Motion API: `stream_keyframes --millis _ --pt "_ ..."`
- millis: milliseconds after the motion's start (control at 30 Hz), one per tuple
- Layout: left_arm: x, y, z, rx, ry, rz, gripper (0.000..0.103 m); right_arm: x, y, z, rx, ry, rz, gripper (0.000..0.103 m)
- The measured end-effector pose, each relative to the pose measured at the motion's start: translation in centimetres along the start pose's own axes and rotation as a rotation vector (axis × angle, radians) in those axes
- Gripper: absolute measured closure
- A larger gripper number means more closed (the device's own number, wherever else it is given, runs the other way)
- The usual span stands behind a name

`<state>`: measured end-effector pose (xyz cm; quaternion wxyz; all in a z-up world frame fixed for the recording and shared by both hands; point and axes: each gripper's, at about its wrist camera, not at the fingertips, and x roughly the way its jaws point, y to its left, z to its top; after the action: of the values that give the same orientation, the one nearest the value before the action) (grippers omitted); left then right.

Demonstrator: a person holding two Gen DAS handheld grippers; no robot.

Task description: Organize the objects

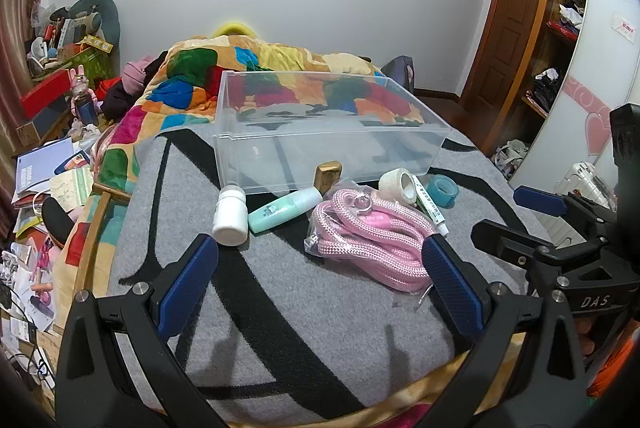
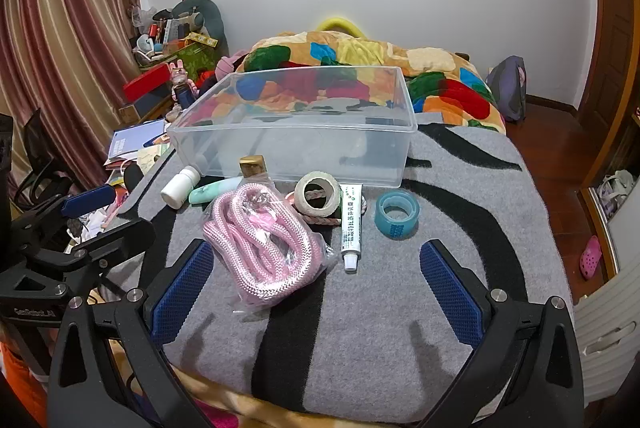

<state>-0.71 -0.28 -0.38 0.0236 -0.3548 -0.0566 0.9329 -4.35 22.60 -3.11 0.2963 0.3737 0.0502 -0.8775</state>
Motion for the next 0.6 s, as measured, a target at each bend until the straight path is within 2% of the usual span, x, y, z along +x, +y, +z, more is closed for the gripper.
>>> stream_keyframes --millis 600 --pt "0.16 -0.07 -0.14 -0.003 0.005 0.0 0.0 -0.05 -0.08 -0.05 0.005 0.0 0.006 0.0"
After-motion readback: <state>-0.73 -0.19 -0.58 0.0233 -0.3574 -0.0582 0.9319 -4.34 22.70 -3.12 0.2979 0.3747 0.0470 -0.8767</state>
